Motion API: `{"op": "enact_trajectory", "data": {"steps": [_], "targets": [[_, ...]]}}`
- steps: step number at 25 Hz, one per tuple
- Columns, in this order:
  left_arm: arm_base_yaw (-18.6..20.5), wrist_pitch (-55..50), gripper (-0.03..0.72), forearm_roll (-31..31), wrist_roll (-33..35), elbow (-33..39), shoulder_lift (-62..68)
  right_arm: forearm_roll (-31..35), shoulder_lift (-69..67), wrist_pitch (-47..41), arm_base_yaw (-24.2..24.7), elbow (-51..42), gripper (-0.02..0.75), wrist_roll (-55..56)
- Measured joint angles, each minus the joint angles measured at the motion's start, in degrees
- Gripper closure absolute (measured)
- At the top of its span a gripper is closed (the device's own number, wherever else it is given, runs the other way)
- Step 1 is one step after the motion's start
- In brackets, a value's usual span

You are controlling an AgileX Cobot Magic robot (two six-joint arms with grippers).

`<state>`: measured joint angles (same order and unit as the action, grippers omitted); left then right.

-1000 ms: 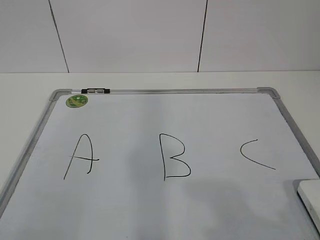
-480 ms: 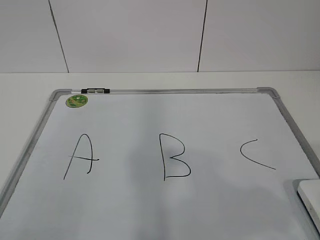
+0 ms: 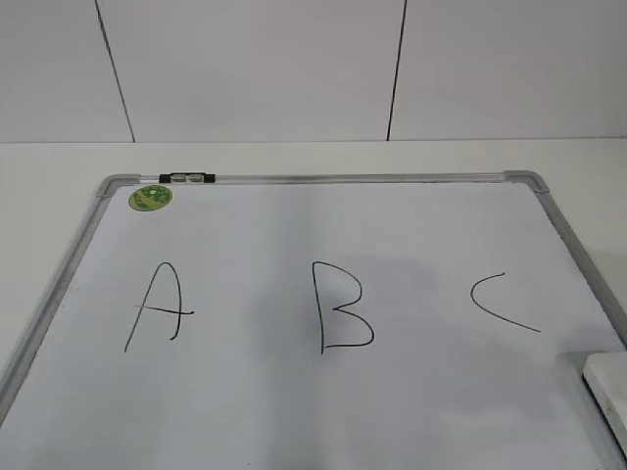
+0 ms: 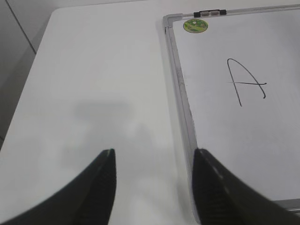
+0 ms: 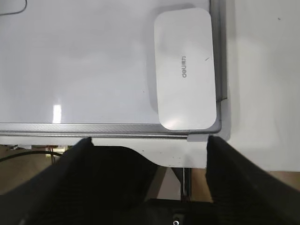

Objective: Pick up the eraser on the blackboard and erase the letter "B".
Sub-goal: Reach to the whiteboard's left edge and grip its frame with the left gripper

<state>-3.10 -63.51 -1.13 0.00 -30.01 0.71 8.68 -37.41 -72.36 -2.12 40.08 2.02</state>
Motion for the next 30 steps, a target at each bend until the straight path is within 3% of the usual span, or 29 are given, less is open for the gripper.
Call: {"op": "enact_trajectory", "data": {"steps": [8,17,30], "targets": [[0.0,0.0,0.326,0.0,0.0,0.0,0.49,-0.11,-13.74,0.82,0.0,0.0,0.166,-2.65],[0.0,-0.11,0.328,0.24,0.0,-0.28,13.26,-7.39,-21.52,1.94,0.0,0.0,0.166,-3.24],[0.0,-3.45,0.335,4.84,0.0,-11.67,32.67,-7.92,-21.66,2.02,0.0,0.24,0.166,-3.33]]}}
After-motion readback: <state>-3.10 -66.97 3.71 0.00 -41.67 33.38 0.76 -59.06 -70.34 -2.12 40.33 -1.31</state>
